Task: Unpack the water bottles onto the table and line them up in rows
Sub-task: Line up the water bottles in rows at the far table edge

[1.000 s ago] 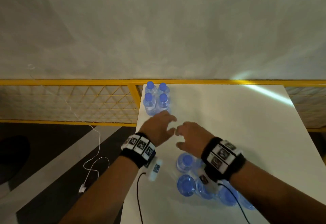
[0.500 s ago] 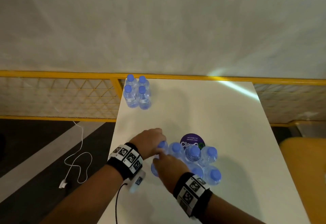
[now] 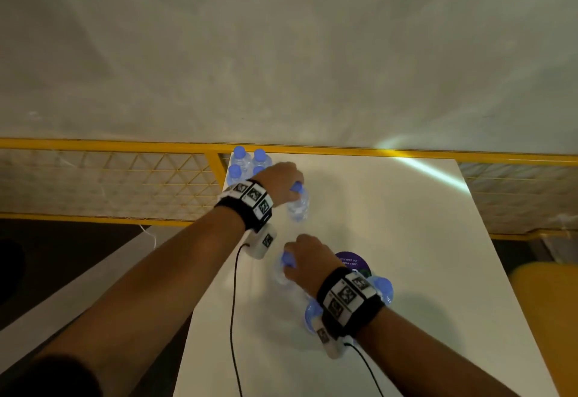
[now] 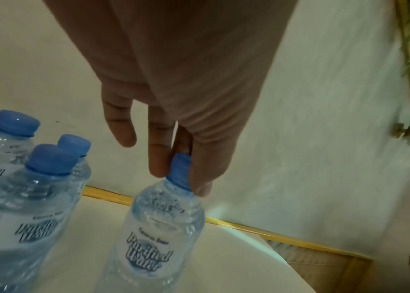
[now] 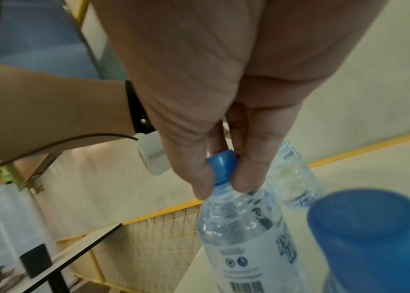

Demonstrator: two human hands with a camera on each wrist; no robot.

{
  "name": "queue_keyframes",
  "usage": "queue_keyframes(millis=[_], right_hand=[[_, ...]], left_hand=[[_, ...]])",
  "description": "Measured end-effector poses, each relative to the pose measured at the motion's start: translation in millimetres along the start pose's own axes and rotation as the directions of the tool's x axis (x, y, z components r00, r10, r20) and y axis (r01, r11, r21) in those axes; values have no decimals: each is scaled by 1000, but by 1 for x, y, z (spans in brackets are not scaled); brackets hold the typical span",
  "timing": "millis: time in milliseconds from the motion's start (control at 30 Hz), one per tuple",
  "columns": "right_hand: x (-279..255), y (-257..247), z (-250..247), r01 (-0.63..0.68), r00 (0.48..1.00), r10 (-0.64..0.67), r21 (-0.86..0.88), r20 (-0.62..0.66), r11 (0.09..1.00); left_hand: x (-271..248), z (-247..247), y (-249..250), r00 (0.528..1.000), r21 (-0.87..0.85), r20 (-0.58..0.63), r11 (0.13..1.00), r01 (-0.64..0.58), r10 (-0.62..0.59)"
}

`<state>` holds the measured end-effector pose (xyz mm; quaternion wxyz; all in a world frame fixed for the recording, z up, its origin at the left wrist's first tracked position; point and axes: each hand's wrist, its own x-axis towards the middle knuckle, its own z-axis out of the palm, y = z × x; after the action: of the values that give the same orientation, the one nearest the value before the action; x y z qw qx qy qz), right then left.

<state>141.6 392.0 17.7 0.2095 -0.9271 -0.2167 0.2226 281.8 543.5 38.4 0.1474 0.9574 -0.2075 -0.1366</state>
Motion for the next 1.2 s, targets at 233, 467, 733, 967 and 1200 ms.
queue_keyframes(millis=[233, 467, 733, 967, 1200], right_hand=[[78, 21, -37, -61, 996, 63, 45, -60, 997], [151, 30, -60, -170, 979, 175, 57, -103, 984], [199, 33, -65, -200, 975, 197, -11, -107, 980], [207, 31, -63, -217, 965, 217, 13, -145, 976], [201, 25, -62, -202, 969, 207, 49, -139, 978]], left_hand=[[65, -26, -35, 997, 86, 5, 994, 72, -72], [95, -19, -70, 987, 135, 37, 979, 150, -156], [109, 1, -90, 981, 200, 55, 964, 173, -187], [116, 5, -96, 979, 157, 66, 971, 181, -193], [111, 2, -94, 978, 110, 57, 975, 192, -199]])
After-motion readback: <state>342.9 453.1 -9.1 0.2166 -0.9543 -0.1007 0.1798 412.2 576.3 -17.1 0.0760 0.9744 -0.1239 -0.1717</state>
